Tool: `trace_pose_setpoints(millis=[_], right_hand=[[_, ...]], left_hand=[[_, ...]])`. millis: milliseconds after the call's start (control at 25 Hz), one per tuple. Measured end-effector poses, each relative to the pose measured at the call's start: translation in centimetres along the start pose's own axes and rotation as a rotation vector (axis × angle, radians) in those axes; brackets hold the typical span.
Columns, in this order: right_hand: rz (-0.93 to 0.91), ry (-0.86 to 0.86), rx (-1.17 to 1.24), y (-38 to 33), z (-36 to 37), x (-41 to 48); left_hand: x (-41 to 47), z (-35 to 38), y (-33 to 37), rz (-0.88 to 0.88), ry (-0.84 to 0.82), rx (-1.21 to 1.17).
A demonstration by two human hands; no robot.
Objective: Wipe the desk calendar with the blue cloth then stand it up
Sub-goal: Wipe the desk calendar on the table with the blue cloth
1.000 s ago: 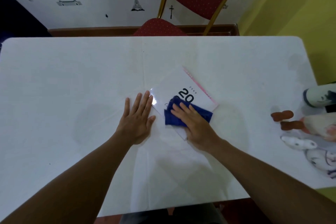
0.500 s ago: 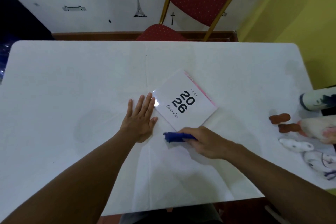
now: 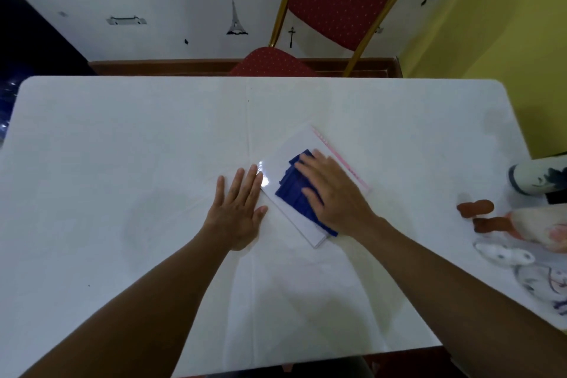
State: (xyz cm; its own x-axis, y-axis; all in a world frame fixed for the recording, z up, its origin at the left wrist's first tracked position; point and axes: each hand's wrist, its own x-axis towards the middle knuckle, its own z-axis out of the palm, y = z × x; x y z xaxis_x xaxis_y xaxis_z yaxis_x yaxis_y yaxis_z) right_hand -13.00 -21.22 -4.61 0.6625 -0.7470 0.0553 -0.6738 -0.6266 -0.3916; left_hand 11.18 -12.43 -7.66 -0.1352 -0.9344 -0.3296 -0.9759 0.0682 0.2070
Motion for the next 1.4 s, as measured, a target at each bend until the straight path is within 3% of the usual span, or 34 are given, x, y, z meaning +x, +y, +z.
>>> trace_pose_setpoints(millis=[120, 400, 680, 880, 1080, 1280, 1400], right_hand=[[-0.136, -0.203, -0.192, 0.9, 2.5, 0.0], [0.041, -0.15, -0.186, 1.7, 3.0, 6.0], [-0.282, -0.316, -0.13, 1.0, 1.8, -3.9], [-0.168, -0.298, -0.234, 4.4, 1.0, 2.9], [-0.056, -0.213, -0.222, 1.0, 3.0, 3.6], [-0.241, -0.344, -0.209, -0.5, 2.0, -4.2], [-0.298, -0.381, -0.167, 1.3, 1.2, -3.3]], left_hand=[[0.0, 0.0, 0.0, -0.005, -0.012, 0.01], [0.0, 0.4, -0.1, 0.001, 0.029, 0.011], [0.1, 0.4, 0.0, -0.017, 0.005, 0.0], [0.1, 0.3, 0.1, -0.01, 0.014, 0.016], [0.1, 0.4, 0.0, -0.009, 0.008, 0.001], [0.2, 0.4, 0.0, -0.019, -0.004, 0.005], [0.2, 0.2, 0.0, -0.017, -0.01, 0.01]])
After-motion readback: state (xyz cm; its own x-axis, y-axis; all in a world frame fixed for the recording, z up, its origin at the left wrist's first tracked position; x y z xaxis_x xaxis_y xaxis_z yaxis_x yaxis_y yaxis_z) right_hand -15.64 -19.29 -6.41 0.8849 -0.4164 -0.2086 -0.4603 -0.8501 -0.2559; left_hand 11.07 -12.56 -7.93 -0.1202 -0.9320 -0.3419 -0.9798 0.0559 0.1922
